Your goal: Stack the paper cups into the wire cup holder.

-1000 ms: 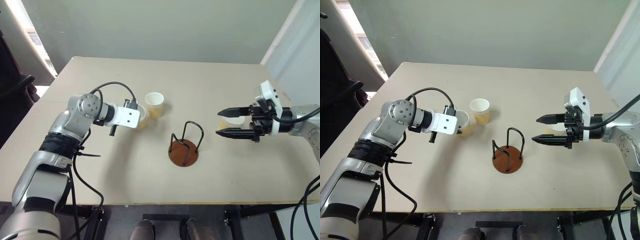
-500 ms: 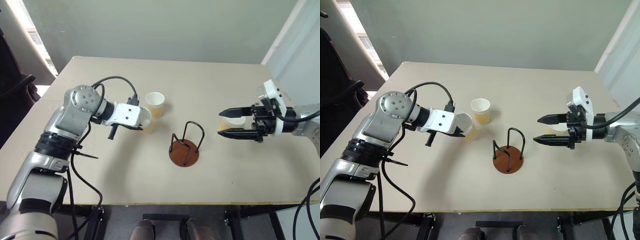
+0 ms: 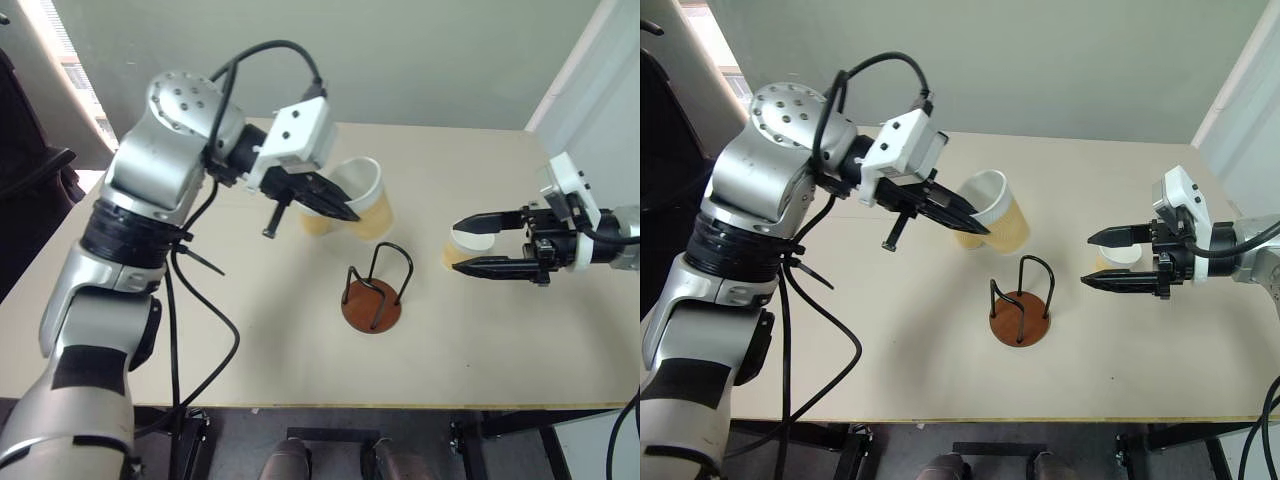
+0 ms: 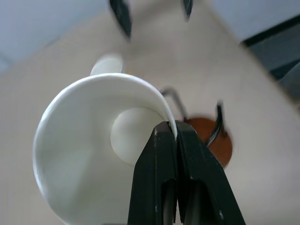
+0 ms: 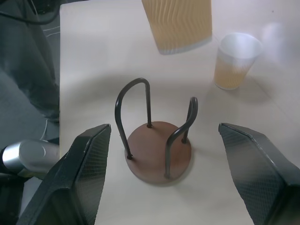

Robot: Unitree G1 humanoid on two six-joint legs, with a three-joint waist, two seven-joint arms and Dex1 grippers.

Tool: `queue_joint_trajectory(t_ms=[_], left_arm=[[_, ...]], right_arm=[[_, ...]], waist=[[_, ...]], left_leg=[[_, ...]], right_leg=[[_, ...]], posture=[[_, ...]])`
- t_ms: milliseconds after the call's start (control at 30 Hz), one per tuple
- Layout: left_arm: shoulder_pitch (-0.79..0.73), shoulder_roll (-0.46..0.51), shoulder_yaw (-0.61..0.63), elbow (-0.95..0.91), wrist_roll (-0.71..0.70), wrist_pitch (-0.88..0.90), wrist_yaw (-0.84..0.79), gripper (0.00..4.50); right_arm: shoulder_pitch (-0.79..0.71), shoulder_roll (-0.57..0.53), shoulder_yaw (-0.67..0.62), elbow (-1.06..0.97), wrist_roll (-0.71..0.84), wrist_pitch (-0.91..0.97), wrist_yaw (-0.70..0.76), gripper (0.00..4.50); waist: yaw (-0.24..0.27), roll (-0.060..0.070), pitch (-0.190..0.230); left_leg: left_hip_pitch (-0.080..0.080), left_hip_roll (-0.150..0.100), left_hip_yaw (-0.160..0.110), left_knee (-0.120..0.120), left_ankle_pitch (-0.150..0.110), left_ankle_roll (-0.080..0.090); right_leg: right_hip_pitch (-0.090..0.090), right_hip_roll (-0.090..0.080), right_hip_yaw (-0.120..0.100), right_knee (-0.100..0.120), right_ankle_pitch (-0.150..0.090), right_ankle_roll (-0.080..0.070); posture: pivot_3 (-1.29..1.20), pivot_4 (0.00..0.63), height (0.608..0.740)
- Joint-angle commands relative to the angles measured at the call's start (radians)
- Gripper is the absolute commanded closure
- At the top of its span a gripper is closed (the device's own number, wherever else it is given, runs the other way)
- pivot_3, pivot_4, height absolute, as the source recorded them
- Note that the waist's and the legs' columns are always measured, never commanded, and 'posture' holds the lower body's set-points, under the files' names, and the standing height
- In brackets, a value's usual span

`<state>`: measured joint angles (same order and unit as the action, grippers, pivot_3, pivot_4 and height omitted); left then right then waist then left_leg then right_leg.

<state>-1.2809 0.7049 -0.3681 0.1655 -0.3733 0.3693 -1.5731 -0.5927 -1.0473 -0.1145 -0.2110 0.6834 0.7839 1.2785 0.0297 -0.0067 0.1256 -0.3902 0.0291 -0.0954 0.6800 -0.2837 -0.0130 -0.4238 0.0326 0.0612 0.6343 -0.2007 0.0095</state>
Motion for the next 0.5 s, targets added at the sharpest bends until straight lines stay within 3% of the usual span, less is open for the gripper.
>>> queue_joint_trajectory(t_ms=[33,267,500], left_arm=[[-0.049,-0.010,-0.059,0.006,-0.094,0.033,-0.041,4.48],[-0.052,0.043,-0.193,-0.007,-0.176,-0.013,-0.041,4.48],[-0.043,0.017,-0.252,0.095,-0.066,-0.189,-0.041,4.48]], right_arm=[[0.016,-0.023,-0.070,-0.040,0.017,-0.016,-0.012,0.68],[0.090,-0.017,-0.133,-0.100,0.034,0.004,-0.066,0.68],[0.134,-0.012,-0.160,-0.137,0.063,0.016,-0.109,0.68]], waist=[[0.000,0.000,0.000],[0.000,0.001,0.000],[0.005,0.002,0.000]], left_leg=[[0.000,0.000,0.000,0.000,0.000,0.000],[-0.001,0.000,0.001,0.001,0.000,0.000],[-0.001,0.000,0.002,0.002,0.000,0.000]], right_leg=[[0.000,0.000,0.000,-0.001,0.000,0.000],[0.000,0.000,0.001,-0.002,0.000,0.003],[0.002,0.000,0.003,-0.005,0.002,0.006]], posture=[[0.00,0.150,0.740],[0.00,0.150,0.740],[0.00,0.150,0.740]])
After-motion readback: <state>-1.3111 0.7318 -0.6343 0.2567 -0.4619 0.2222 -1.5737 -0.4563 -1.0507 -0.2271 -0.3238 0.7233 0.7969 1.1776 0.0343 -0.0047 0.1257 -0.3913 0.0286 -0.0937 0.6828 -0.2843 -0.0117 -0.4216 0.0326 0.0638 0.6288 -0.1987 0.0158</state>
